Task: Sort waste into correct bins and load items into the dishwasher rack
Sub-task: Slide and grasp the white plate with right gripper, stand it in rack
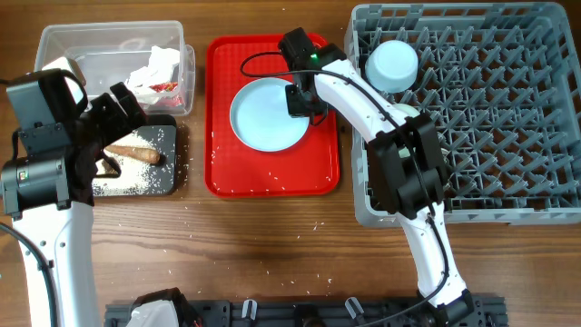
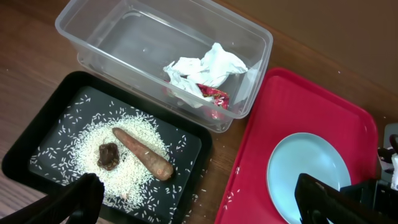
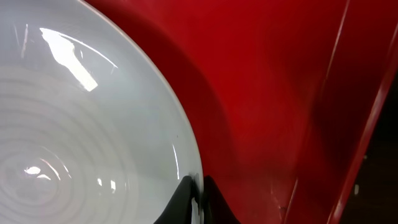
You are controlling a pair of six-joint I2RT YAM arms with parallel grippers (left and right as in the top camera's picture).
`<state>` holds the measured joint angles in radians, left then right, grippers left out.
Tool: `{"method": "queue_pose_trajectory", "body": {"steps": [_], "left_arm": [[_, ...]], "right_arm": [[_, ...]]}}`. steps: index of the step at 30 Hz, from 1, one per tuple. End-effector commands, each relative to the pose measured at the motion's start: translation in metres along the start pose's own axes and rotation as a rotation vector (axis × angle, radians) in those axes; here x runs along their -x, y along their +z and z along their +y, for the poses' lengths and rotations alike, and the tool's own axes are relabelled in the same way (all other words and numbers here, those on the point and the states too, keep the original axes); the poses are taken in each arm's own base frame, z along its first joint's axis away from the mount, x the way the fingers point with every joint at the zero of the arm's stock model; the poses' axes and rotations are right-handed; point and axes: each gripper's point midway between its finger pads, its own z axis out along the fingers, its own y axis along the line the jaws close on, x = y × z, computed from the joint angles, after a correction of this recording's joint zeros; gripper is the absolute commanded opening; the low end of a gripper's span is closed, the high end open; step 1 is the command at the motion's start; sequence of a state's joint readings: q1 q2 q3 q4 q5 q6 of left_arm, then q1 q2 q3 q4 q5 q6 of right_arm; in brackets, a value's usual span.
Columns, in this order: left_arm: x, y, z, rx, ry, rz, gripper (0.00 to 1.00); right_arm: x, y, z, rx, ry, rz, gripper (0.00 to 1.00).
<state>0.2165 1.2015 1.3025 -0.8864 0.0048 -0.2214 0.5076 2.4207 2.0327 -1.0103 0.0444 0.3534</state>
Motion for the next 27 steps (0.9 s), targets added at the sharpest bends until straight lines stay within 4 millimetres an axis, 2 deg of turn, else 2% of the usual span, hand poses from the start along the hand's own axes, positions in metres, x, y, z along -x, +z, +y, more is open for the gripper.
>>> {"method": "queue_pose_trajectory", "body": {"steps": [1, 4, 9, 16, 19, 22, 23, 25, 26, 27], "left_arm": [[0.006, -0.004, 0.001, 0.004, 0.013, -0.019, 1.00], [0.006, -0.004, 0.001, 0.004, 0.013, -0.019, 1.00], [0.006, -0.004, 0.001, 0.004, 0.013, -0.019, 1.00], [0.006, -0.004, 0.001, 0.004, 0.013, -0.019, 1.00], [0.006, -0.004, 0.001, 0.004, 0.013, -0.019, 1.00], [0.006, -0.004, 0.001, 0.004, 0.013, -0.019, 1.00], [0.006, -0.004, 0.001, 0.004, 0.013, -0.019, 1.00], [0.006, -0.004, 0.001, 0.004, 0.013, -0.019, 1.00], [0.006, -0.004, 0.001, 0.004, 0.013, -0.019, 1.00], [0.006, -0.004, 0.001, 0.004, 0.013, -0.019, 1.00]], "right_arm": [[-0.022, 0.023, -0.004, -0.021, -0.018, 0.086, 0.04], [-0.018, 0.012, -0.007, -0.017, -0.041, 0.073, 0.04], [-0.001, -0.029, -0.008, 0.007, -0.078, -0.013, 0.04], [0.025, -0.117, -0.036, 0.032, -0.061, -0.177, 0.04], [0.035, -0.159, -0.063, 0.008, -0.013, -0.268, 0.04], [0.044, -0.215, -0.125, -0.114, 0.096, -0.401, 0.04], [0.044, -0.238, -0.154, -0.195, 0.146, -0.451, 0.04], [0.028, -0.294, -0.240, -0.551, 0.293, -0.541, 0.04], [0.016, -0.317, -0.272, -0.708, 0.356, -0.559, 0.04], [0.006, -0.334, -0.297, -0.831, 0.406, -0.564, 0.04]]}}
